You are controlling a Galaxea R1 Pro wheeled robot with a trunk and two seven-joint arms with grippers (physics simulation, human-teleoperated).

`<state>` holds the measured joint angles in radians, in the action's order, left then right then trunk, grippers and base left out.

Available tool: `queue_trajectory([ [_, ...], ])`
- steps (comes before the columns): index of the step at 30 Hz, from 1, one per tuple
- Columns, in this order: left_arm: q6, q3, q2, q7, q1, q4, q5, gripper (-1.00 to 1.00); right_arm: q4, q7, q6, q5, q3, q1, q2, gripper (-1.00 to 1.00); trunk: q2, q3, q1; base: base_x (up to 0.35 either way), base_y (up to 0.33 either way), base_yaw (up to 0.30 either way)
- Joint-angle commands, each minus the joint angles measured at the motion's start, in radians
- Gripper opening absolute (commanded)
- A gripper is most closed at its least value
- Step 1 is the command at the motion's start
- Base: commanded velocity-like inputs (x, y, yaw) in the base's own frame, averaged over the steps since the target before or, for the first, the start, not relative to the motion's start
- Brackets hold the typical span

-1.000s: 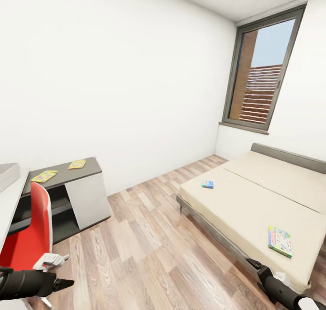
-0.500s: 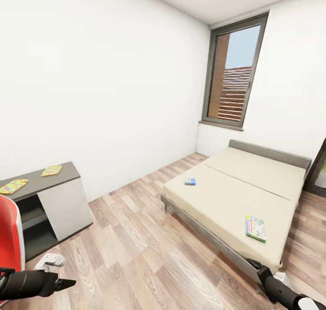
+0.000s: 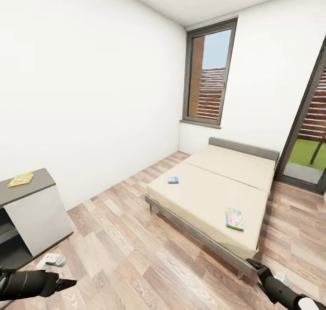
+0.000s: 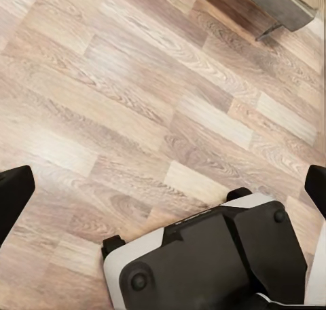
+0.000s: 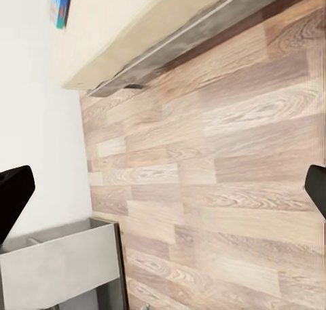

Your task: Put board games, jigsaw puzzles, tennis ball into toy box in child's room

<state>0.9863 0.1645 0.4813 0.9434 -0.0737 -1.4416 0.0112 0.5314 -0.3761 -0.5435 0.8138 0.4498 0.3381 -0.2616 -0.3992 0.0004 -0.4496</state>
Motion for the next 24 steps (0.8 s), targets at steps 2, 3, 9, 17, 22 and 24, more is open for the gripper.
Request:
queue_trajectory([
  [2, 0.008, 0.001, 0.000, 0.003, 0.000, 0.000, 0.001, 1.00, 0.000, -0.001, -0.008, 0.003, 0.005, 0.001, 0.001, 1.00, -0.001, 0.000, 0.000, 0.000, 0.000, -0.281],
  [3, 0.008, 0.001, -0.001, 0.004, 0.000, 0.000, 0.001, 1.00, 0.000, -0.001, -0.007, 0.003, 0.005, 0.001, 0.001, 1.00, -0.001, 0.000, 0.000, 0.000, 0.000, -0.281],
  [9, 0.008, 0.001, -0.001, 0.004, 0.000, 0.000, 0.001, 1.00, 0.000, -0.001, -0.008, 0.003, 0.006, 0.001, 0.000, 1.00, -0.001, 0.000, 0.000, 0.000, 0.000, -0.281],
  [17, 0.008, 0.001, -0.001, 0.005, 0.000, 0.000, 0.001, 1.00, -0.001, -0.001, -0.007, 0.004, 0.006, 0.001, -0.001, 1.00, -0.001, 0.000, 0.000, 0.000, 0.000, -0.281],
  [22, 0.008, 0.001, -0.001, 0.005, 0.000, 0.000, 0.001, 1.00, -0.002, -0.001, -0.008, 0.004, 0.006, 0.001, -0.001, 1.00, -0.001, 0.000, 0.000, 0.000, 0.000, -0.281],
  [24, 0.008, 0.001, -0.001, 0.005, 0.000, 0.000, 0.001, 1.00, -0.002, -0.001, -0.008, 0.004, 0.006, 0.001, -0.001, 1.00, -0.001, 0.000, 0.000, 0.000, 0.000, -0.281],
])
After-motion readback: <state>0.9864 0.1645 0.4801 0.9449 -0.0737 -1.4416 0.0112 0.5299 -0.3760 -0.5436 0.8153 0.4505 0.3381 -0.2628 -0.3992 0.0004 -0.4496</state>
